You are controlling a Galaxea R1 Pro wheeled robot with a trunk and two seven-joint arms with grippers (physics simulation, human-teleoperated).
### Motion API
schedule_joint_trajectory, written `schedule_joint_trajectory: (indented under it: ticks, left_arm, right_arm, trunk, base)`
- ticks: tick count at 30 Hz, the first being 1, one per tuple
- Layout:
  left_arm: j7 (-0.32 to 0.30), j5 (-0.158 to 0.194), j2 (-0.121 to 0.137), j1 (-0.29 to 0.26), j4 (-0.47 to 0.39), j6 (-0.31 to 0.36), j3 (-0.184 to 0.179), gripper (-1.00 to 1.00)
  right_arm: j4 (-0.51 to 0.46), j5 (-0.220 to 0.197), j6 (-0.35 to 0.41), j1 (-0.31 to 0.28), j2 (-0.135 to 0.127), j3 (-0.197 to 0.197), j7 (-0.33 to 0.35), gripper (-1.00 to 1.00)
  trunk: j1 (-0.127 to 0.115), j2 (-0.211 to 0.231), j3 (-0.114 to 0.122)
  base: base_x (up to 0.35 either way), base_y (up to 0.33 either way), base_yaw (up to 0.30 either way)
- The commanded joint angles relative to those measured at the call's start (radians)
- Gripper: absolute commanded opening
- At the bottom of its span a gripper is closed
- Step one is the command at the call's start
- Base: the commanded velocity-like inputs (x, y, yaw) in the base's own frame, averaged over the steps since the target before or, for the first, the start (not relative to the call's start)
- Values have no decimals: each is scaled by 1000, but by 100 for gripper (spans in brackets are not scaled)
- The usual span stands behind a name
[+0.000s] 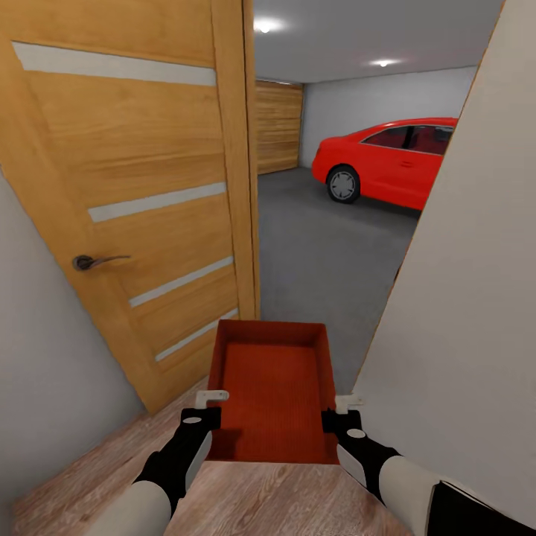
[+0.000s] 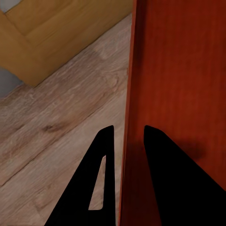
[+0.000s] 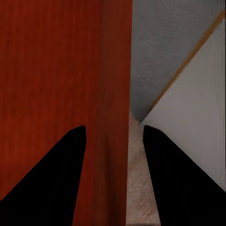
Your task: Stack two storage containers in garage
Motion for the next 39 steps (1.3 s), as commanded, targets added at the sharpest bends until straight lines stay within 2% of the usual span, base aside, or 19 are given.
schedule_joint_trajectory:
  ticks: [1, 11, 32, 39]
  left_arm:
    - [6, -19, 1, 0, -4, 9, 3, -100]
    - [6, -19, 1, 0, -4, 11, 2, -100]
    - [5, -19, 1, 0, -4, 10, 3, -100]
    - [5, -19, 1, 0, -5, 9, 3, -100]
  right_arm:
    - [10, -13, -5, -1, -1, 2, -4, -100]
    - [10, -13, -5, -1, -1, 2, -4, -100]
    - [9, -13, -5, -1, -1, 2, -4, -100]
    - [10, -13, -5, -1, 1, 1, -4, -100]
  trunk:
    - [0, -2, -2]
    - [0, -2, -2]
    - [0, -2, -2]
    - [0, -2, -2]
  base:
    - [0, 0, -264]
    - [21, 0, -249]
    - [307, 0, -12]
    - [14, 0, -229]
